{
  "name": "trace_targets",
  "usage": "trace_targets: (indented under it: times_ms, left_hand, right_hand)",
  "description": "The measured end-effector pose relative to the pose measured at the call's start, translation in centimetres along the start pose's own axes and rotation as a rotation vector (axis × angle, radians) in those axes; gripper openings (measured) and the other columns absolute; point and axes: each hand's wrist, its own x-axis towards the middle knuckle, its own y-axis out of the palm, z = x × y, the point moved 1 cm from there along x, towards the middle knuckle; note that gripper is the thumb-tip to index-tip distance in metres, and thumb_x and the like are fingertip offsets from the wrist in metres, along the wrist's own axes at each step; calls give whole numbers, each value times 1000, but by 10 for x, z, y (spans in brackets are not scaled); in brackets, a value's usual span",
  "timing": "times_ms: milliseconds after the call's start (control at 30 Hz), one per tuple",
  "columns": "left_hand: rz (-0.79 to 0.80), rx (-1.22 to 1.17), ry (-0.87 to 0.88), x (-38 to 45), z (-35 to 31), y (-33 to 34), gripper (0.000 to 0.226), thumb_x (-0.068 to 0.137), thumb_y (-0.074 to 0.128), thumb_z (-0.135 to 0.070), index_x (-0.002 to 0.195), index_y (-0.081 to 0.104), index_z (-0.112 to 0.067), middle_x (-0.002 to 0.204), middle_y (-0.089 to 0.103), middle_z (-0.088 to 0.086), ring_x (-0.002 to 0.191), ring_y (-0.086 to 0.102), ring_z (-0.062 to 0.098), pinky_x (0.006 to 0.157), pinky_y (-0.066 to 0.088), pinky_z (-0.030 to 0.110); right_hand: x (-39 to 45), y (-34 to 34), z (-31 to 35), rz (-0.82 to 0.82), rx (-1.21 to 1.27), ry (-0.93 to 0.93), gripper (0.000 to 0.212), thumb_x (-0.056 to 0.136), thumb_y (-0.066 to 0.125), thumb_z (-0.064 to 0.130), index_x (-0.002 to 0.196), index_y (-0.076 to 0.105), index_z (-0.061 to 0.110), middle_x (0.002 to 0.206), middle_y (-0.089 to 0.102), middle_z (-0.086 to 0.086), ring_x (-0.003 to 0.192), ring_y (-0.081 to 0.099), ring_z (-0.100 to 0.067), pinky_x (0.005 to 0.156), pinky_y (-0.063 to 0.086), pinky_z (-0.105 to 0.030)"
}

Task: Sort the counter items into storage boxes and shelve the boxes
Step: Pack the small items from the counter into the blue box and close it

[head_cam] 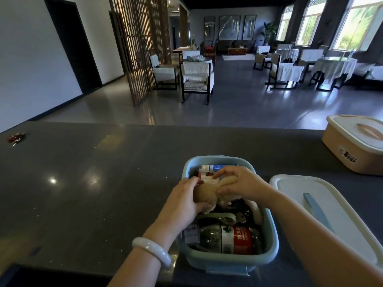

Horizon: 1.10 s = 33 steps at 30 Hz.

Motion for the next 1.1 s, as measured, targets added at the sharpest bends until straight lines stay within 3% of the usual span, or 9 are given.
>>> trace_targets:
  times_ms: [100, 233, 333, 433, 567, 700, 800, 1000, 1100]
  left_hand:
    - [-194, 103, 72, -1, -1, 0, 52, 72, 81, -35, 115, 51, -30, 101, 43, -16, 93, 48, 2, 74, 41, 15]
    - [-297, 174, 106, -4, -4, 0, 48, 76, 79, -21, 112, 47, -26, 103, 38, -7, 87, 49, 8, 68, 50, 22]
    - [-343, 206, 118, -6, -8, 2, 48, 77, 78, -15, 111, 46, -23, 104, 36, -5, 84, 49, 8, 66, 52, 23]
    - [-209, 250, 207, -11, -7, 8, 55, 76, 78, -19, 117, 43, -25, 110, 35, -6, 92, 48, 6, 71, 50, 19]
    - [148, 184, 161, -15, 3, 6, 61, 74, 78, -40, 125, 43, -36, 117, 31, -17, 112, 32, -1, 91, 37, 17]
    - [194, -16, 141, -11, 2, -8, 33, 79, 74, -43, 107, 57, -42, 113, 46, -29, 111, 40, -10, 84, 37, 8]
    - [235, -53, 148, -10, 0, -9, 35, 78, 76, -36, 101, 52, -48, 107, 57, -24, 104, 50, -11, 83, 44, 13]
    - [-97, 117, 265, -12, 8, 6, 36, 81, 73, -23, 100, 47, -39, 110, 36, -19, 109, 38, 0, 88, 42, 15]
    - [21, 134, 248, -15, 17, 13, 45, 83, 70, -20, 109, 44, -46, 116, 31, -23, 113, 33, -3, 85, 42, 16]
  right_hand:
    - [3, -2, 2, -92, -112, -145, 38, 72, 82, 16, 105, 67, 26, 91, 74, 7, 88, 68, -4, 79, 55, -21]
    - [4, -19, -9, -57, -436, -92, 29, 74, 79, 21, 100, 66, 25, 93, 67, 10, 88, 63, -7, 77, 51, -19]
    - [5, -21, -13, -277, -573, -165, 21, 79, 71, 13, 91, 68, 30, 88, 61, 11, 85, 57, -8, 69, 41, -15]
    - [6, -16, -16, -377, -620, -332, 26, 78, 64, -2, 88, 67, 22, 91, 58, 10, 91, 48, -11, 74, 40, -21]
    - [3, -23, -33, -5, -764, -125, 27, 86, 60, 6, 81, 61, 33, 96, 55, 15, 93, 53, -7, 83, 45, -23]
    - [5, -31, -33, -2, -765, -101, 18, 84, 69, 18, 86, 67, 36, 92, 56, 20, 88, 57, -1, 78, 45, -16]
    - [7, -28, -33, 87, -766, -46, 19, 83, 68, 22, 90, 65, 40, 94, 59, 19, 87, 59, 1, 78, 51, -21]
    - [0, -21, -33, -309, -653, -244, 33, 78, 61, 3, 81, 56, 35, 88, 55, 17, 82, 55, -4, 68, 48, -22]
    - [-3, -14, -41, -161, -704, -166, 29, 78, 60, 2, 82, 57, 31, 95, 54, 12, 87, 55, -11, 75, 49, -29]
